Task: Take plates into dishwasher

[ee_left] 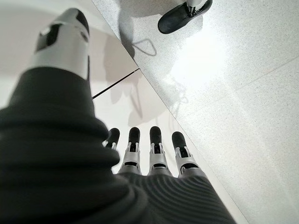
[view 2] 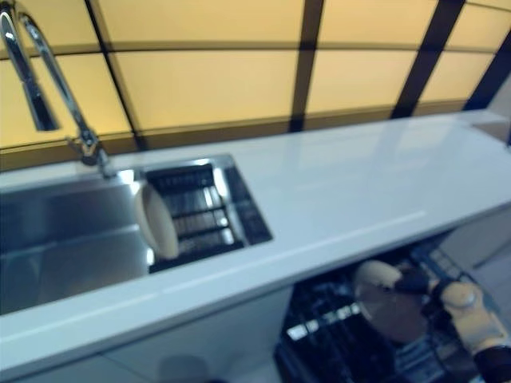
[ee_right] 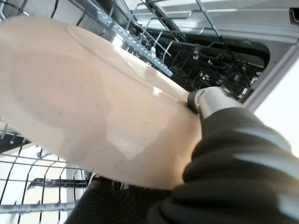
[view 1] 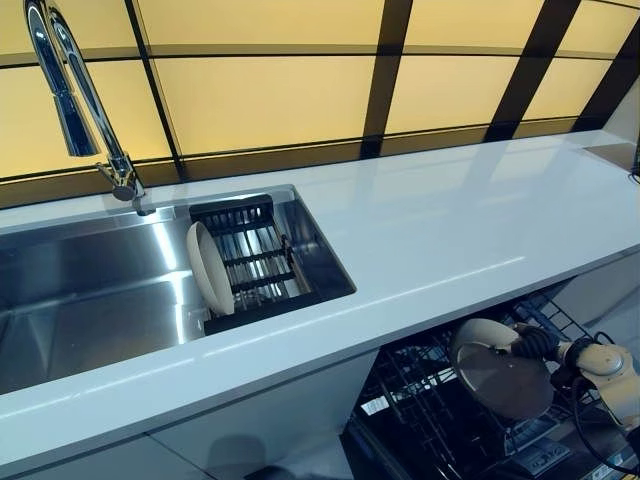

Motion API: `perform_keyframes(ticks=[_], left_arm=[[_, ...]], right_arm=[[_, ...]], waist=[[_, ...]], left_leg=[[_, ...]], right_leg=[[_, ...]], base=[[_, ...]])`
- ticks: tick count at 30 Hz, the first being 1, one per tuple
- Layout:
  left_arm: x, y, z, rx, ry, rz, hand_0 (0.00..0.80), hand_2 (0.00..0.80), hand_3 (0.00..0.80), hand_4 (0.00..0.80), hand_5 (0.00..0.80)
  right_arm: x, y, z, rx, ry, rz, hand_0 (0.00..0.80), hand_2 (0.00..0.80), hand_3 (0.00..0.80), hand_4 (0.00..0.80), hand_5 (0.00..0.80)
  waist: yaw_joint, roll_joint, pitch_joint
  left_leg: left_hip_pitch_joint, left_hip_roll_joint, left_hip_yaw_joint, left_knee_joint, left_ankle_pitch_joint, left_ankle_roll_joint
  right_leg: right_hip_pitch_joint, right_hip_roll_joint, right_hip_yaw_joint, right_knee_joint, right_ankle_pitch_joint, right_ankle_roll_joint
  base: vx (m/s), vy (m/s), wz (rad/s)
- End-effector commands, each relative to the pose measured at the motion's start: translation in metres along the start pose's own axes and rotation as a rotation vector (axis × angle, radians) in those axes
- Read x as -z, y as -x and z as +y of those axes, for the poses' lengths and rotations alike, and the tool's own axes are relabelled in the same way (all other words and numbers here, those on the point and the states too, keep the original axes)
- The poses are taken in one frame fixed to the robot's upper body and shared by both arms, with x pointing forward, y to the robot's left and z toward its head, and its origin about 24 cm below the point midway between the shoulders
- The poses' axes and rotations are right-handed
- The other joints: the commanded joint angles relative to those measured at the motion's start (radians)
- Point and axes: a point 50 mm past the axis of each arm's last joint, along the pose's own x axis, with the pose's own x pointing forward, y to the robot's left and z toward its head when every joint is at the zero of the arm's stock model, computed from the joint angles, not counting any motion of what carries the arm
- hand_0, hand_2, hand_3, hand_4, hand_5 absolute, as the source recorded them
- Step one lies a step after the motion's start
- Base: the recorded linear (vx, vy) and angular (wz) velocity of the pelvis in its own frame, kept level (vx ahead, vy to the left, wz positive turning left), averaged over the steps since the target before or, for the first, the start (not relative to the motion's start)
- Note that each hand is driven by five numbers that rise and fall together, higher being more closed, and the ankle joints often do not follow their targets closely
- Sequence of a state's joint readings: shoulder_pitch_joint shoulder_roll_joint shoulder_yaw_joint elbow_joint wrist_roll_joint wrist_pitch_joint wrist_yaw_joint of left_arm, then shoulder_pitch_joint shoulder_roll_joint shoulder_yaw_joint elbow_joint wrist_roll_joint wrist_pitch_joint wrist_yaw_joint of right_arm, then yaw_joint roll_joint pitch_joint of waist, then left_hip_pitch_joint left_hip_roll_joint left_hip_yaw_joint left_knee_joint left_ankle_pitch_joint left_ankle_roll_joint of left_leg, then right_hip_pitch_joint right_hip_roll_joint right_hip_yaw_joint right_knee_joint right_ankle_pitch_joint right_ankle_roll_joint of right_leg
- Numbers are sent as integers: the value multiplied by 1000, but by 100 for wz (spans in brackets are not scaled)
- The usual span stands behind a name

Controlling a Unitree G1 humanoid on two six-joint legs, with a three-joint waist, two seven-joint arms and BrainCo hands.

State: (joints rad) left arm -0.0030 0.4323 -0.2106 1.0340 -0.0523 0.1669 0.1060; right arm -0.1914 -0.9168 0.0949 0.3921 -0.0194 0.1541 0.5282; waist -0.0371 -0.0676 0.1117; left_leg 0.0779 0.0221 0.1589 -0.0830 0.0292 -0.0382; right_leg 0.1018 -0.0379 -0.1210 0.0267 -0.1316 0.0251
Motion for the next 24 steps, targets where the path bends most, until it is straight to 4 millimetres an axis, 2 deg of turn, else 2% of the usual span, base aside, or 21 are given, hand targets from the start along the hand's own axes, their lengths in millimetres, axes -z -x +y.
perform_keyframes(ticks=[1, 9, 24], left_arm=[[-6, -2, 10, -39, 17, -18, 0, 0, 0, 0, 0], [-11, -2, 7, -33, 20, -30, 0, 0, 0, 0, 0], [-22, -1, -4, -25, 21, -57, 0, 0, 0, 0, 0]], right_arm=[[-15, -1, 7, -18, 48, -60, 800, 800, 800, 800, 800], [-20, -10, 24, -43, 67, -72, 800, 800, 800, 800, 800], [-19, -43, 63, -48, 89, 51, 800, 800, 800, 800, 800]], waist=[[28, -27, -27], [30, -26, -25], [58, -11, -19]], left_leg=[[21, -46, -24, 41, -76, 39], [21, -46, -24, 45, -78, 40], [21, -52, -41, 50, -81, 44]], right_leg=[[-61, -29, -4, -67, 197, 113], [-62, -29, -2, -65, 196, 113], [-53, -36, -8, -66, 190, 107]], base=[[0, 0, 0], [0, 0, 0], [0, 0, 0]])
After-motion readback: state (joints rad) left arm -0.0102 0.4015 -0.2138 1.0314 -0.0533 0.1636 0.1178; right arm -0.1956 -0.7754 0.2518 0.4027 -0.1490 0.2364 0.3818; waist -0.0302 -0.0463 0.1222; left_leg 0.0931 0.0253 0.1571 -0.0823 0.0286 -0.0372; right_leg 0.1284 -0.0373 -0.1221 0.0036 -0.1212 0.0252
